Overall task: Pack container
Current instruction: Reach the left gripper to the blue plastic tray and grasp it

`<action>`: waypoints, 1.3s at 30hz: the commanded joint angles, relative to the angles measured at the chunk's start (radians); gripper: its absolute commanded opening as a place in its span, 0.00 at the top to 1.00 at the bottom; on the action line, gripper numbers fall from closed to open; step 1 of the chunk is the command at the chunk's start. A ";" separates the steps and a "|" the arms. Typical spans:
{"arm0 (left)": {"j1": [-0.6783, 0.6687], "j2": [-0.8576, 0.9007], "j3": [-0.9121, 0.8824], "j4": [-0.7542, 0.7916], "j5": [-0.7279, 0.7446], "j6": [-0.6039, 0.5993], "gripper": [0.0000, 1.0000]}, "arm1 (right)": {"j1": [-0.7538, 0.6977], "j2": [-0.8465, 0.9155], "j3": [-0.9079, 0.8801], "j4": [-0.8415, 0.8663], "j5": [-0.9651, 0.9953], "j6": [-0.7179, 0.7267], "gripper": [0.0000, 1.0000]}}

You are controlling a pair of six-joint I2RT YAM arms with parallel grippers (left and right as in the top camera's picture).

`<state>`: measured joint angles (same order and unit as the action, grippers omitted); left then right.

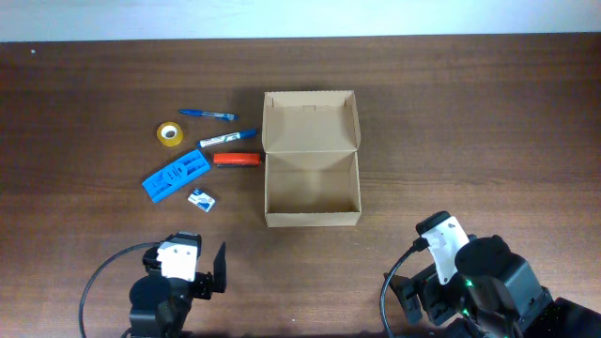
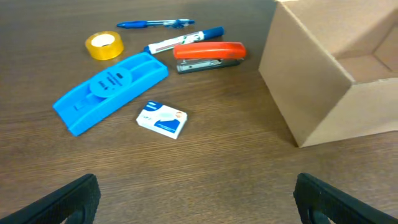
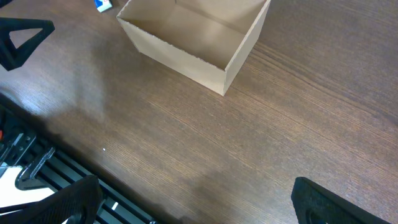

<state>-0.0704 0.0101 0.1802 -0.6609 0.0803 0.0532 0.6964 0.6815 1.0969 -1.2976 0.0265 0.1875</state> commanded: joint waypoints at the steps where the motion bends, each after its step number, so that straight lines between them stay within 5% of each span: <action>1: 0.006 -0.005 -0.004 0.008 0.036 0.000 0.01 | 0.002 -0.008 0.008 0.001 0.012 0.012 0.01; 4: 0.006 -0.004 -0.004 0.034 0.028 -0.130 0.01 | 0.002 -0.008 0.008 0.001 0.012 0.012 0.01; 14: 0.006 0.055 0.008 0.079 0.043 -0.173 0.00 | 0.002 -0.008 0.008 0.001 0.012 0.012 0.01; 24: 0.006 0.655 0.368 0.063 -0.184 -0.164 0.00 | 0.002 -0.008 0.008 0.001 0.012 0.012 0.01; 30: 0.127 0.949 0.647 -0.074 -0.072 0.142 0.01 | 0.002 -0.008 0.008 0.001 0.012 0.012 0.01; 34: 0.277 1.094 0.760 -0.078 0.058 0.233 0.00 | 0.002 -0.008 0.008 0.001 0.012 0.012 0.01; 39: 0.296 1.313 0.851 -0.096 0.114 0.408 0.01 | 0.002 -0.008 0.008 0.001 0.012 0.012 0.01</action>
<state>0.2211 1.2686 0.9882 -0.7517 0.1265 0.3603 0.6964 0.6815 1.0969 -1.3003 0.0269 0.1875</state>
